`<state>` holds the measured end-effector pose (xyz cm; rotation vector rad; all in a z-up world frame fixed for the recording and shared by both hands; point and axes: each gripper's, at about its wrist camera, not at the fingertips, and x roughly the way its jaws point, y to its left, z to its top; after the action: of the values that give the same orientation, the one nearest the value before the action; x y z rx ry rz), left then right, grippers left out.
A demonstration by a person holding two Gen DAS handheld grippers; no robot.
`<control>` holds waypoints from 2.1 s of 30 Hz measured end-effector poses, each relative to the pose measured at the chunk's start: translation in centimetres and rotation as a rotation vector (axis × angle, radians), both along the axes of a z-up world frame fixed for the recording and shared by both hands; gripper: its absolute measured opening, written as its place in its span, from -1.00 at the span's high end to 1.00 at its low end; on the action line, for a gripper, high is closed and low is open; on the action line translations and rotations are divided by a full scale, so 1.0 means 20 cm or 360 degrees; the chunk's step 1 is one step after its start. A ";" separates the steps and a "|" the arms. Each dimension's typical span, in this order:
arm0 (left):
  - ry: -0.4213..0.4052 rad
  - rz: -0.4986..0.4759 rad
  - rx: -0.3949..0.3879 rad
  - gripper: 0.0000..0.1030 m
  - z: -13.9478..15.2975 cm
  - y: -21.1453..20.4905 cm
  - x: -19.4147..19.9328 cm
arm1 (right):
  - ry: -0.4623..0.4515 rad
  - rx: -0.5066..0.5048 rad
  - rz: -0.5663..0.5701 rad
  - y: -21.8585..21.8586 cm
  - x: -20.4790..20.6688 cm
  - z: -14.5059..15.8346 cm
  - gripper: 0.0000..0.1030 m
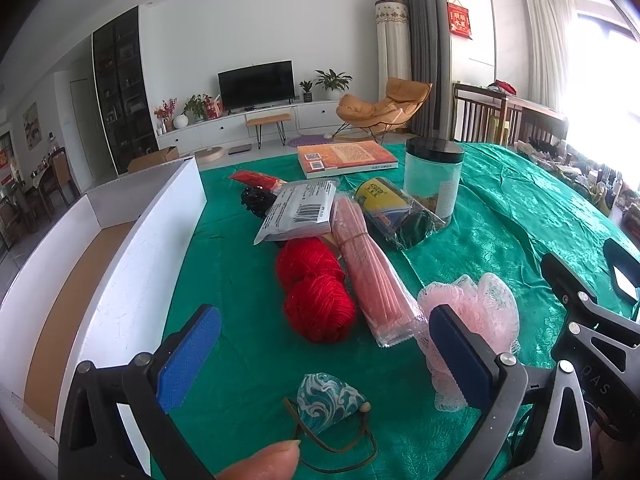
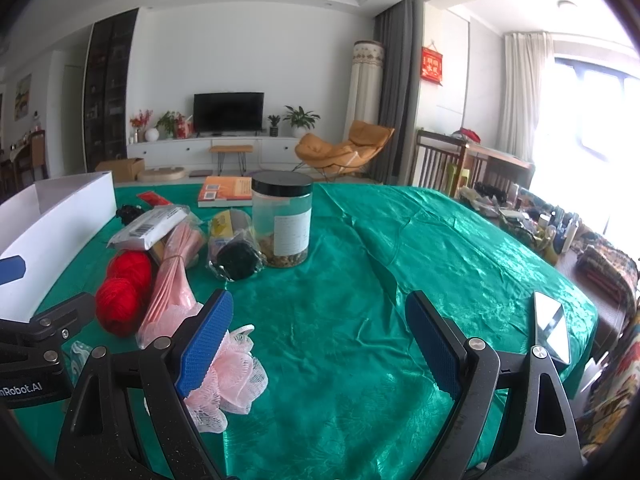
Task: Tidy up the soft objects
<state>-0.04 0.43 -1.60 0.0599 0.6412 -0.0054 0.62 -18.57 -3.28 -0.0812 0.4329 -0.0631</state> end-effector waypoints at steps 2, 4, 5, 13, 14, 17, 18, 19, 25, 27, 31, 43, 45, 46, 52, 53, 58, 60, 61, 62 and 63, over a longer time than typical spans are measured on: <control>0.0000 -0.0001 0.0000 -1.00 0.00 0.00 0.00 | 0.0000 0.0001 0.0000 0.00 0.00 0.00 -0.75; 0.0002 0.0000 0.0002 -1.00 0.00 0.00 0.00 | 0.0000 0.0001 0.0000 0.00 0.00 0.00 -0.75; 0.0004 0.0000 0.0003 -1.00 0.00 0.00 0.00 | 0.0001 0.0001 0.0000 0.00 0.00 0.00 -0.75; 0.0010 -0.0003 0.0015 -1.00 -0.02 0.00 0.00 | 0.0001 0.0001 0.0001 0.00 0.00 0.00 -0.75; 0.0009 -0.0003 0.0015 -1.00 -0.02 0.00 0.00 | 0.0001 0.0001 0.0001 0.00 0.00 0.00 -0.75; 0.0013 -0.0004 0.0014 -1.00 -0.02 0.00 0.00 | 0.0001 0.0002 -0.0001 0.00 0.00 0.00 -0.75; 0.0014 -0.0003 0.0015 -1.00 -0.02 0.00 0.00 | 0.0001 0.0001 0.0000 0.00 0.00 0.00 -0.75; 0.0016 -0.0004 0.0016 -1.00 -0.03 0.00 0.00 | 0.0002 0.0002 0.0000 0.00 0.00 0.00 -0.75; 0.0021 -0.0003 0.0015 -1.00 -0.02 0.00 -0.01 | 0.0002 0.0001 0.0001 0.00 0.00 0.00 -0.75; 0.0021 -0.0003 0.0017 -1.00 -0.03 0.00 -0.01 | 0.0002 0.0001 0.0001 0.00 0.00 0.00 -0.75; 0.0022 -0.0003 0.0016 -1.00 -0.03 0.00 -0.01 | 0.0003 0.0001 0.0001 0.00 0.00 -0.01 -0.75; 0.0026 -0.0002 0.0018 -1.00 -0.03 0.01 -0.01 | 0.0004 0.0001 0.0001 0.00 0.00 -0.01 -0.75; 0.0027 -0.0003 0.0019 -1.00 -0.03 0.01 -0.01 | 0.0004 0.0001 0.0001 0.00 0.00 -0.01 -0.75; 0.0027 -0.0003 0.0018 -1.00 -0.03 0.01 -0.01 | 0.0004 0.0002 0.0001 0.00 0.00 0.00 -0.75; 0.0031 -0.0002 0.0019 -1.00 -0.04 0.01 0.00 | 0.0004 0.0002 0.0001 0.00 0.00 -0.01 -0.75; 0.0032 -0.0001 0.0020 -1.00 -0.04 0.01 -0.01 | 0.0005 0.0002 0.0001 0.00 0.00 -0.01 -0.75; 0.0032 -0.0001 0.0020 -1.00 -0.04 0.01 0.00 | 0.0004 0.0002 0.0001 0.00 0.00 -0.01 -0.75; 0.0033 0.0003 0.0022 -1.00 -0.04 0.01 0.00 | 0.0007 0.0006 0.0001 0.00 0.00 -0.01 -0.75; 0.0036 0.0006 0.0024 -1.00 -0.04 0.02 0.00 | 0.0011 0.0015 0.0000 0.00 0.01 -0.01 -0.75; 0.0037 0.0009 0.0025 -1.00 -0.04 0.02 0.00 | 0.0020 0.0032 -0.0001 -0.01 0.01 -0.02 -0.75; 0.0037 0.0012 0.0025 -1.00 -0.04 0.02 0.00 | 0.0033 0.0057 -0.0006 -0.02 0.02 -0.03 -0.75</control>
<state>-0.10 0.91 -2.45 0.0726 0.6647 0.0062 0.94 -18.93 -3.80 -0.0455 0.4547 -0.0582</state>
